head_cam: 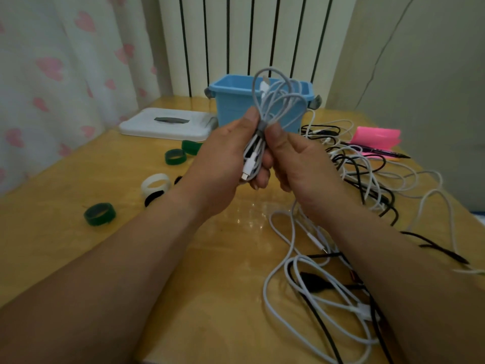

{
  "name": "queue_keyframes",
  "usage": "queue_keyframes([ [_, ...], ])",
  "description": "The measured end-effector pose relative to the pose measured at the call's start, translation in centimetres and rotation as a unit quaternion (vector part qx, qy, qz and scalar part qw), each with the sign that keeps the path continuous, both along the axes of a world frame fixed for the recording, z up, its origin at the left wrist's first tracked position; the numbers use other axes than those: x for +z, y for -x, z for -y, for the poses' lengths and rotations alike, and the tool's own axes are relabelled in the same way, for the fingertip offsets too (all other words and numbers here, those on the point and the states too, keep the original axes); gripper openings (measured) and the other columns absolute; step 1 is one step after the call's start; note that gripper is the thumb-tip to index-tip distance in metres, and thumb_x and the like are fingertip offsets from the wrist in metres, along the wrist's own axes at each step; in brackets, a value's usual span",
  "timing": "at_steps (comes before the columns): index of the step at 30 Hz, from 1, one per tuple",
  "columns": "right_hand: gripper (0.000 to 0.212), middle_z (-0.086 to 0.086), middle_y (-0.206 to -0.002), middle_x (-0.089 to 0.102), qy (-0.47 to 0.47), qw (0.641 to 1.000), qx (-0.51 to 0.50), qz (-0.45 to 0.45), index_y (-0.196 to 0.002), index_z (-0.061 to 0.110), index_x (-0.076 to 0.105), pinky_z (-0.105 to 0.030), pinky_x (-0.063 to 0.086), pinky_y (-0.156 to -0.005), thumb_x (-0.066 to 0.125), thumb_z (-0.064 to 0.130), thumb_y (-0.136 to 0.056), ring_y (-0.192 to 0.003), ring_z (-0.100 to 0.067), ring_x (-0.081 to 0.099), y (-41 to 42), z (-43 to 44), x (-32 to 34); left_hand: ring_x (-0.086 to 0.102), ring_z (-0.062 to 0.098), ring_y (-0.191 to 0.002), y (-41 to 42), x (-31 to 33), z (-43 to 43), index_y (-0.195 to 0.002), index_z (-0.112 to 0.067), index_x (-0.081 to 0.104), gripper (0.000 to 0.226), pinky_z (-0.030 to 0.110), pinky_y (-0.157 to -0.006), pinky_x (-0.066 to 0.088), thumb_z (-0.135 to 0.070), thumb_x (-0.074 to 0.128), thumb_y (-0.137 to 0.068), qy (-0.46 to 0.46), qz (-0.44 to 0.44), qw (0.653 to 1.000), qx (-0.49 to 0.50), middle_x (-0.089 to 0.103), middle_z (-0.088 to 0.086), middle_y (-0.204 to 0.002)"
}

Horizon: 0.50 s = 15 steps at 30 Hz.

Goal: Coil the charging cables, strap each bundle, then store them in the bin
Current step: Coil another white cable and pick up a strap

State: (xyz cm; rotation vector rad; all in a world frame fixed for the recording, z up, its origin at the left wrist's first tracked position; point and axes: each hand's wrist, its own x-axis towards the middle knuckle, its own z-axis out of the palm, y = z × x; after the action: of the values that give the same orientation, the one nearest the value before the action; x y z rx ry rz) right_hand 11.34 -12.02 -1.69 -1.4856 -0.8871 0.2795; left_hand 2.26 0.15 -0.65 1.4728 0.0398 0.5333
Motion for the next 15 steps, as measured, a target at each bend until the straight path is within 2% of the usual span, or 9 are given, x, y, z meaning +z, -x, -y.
queue_keyframes([
  [2,0.073,-0.018,-0.069,0.063,-0.017,0.999,0.027,-0.010,-0.104,0.002,0.062,-0.044,0.055,-0.067,0.056,0.073,-0.089,-0.062,-0.029,0.063,0.34,0.01,-0.10,0.056,0.030,-0.051,0.03,0.00,-0.25,-0.119,0.006,0.064,0.058,0.038,-0.054,0.046,-0.046,0.038,-0.116,0.008,-0.021,0.999,-0.029,0.062,0.016,-0.068],
  [3,0.069,-0.015,-0.066,0.061,-0.029,0.998,0.050,-0.024,-0.111,0.000,0.061,-0.045,0.058,-0.072,0.054,0.067,-0.093,-0.061,-0.031,0.066,0.49,-0.01,-0.13,0.057,0.031,-0.051,0.06,-0.07,-0.29,-0.124,0.010,0.063,0.063,0.037,-0.054,0.046,-0.047,0.038,-0.115,0.014,-0.033,0.999,-0.039,0.061,0.017,-0.067],
  [6,0.067,-0.021,-0.061,0.054,-0.042,0.992,0.099,-0.066,-0.116,-0.009,0.061,-0.034,0.056,-0.072,0.050,0.056,-0.100,-0.054,-0.033,0.061,0.74,-0.17,-0.21,0.058,0.031,-0.051,-0.05,-0.46,-0.48,-0.129,0.017,0.057,0.071,0.038,-0.058,0.046,-0.050,0.038,-0.115,0.030,-0.062,0.996,-0.055,0.062,0.018,-0.065],
  [9,0.052,-0.019,-0.057,0.051,-0.054,0.987,0.105,-0.112,-0.107,-0.004,0.065,-0.038,0.054,-0.064,0.053,0.047,-0.103,-0.049,-0.032,0.055,0.58,-0.09,-0.33,0.062,0.032,-0.053,-0.32,-0.74,-0.65,-0.121,0.016,0.060,0.077,0.040,-0.059,0.050,-0.057,0.037,-0.113,0.017,-0.089,0.994,-0.061,0.064,0.020,-0.067],
  [11,0.044,-0.025,-0.060,0.054,-0.050,0.990,0.075,-0.107,-0.103,0.000,0.068,-0.040,0.053,-0.062,0.058,0.042,-0.104,-0.051,-0.033,0.057,0.31,-0.03,-0.32,0.067,0.035,-0.055,-0.39,-0.82,-0.36,-0.105,0.009,0.068,0.079,0.040,-0.059,0.055,-0.063,0.034,-0.112,-0.024,-0.116,0.993,-0.030,0.069,0.020,-0.069],
  [13,0.045,-0.029,-0.082,0.070,-0.055,0.993,0.037,-0.094,-0.111,-0.002,0.071,-0.046,0.058,-0.075,0.064,0.041,-0.100,-0.072,-0.038,0.070,0.24,-0.13,-0.25,0.073,0.029,-0.062,-0.38,-0.84,0.10,-0.091,-0.002,0.073,0.075,0.041,-0.061,0.061,-0.061,0.033,-0.112,-0.134,-0.109,0.982,0.077,0.074,0.013,-0.071],
  [15,0.045,-0.017,-0.108,0.079,-0.072,0.992,0.010,-0.099,-0.118,0.002,0.073,-0.048,0.058,-0.097,0.067,0.041,-0.096,-0.102,-0.032,0.077,0.23,-0.19,-0.04,0.071,0.016,-0.067,-0.38,-0.75,-0.08,-0.084,-0.010,0.073,0.066,0.041,-0.065,0.059,-0.054,0.036,-0.115,-0.246,-0.071,0.945,0.203,0.074,0.005,-0.073],
])
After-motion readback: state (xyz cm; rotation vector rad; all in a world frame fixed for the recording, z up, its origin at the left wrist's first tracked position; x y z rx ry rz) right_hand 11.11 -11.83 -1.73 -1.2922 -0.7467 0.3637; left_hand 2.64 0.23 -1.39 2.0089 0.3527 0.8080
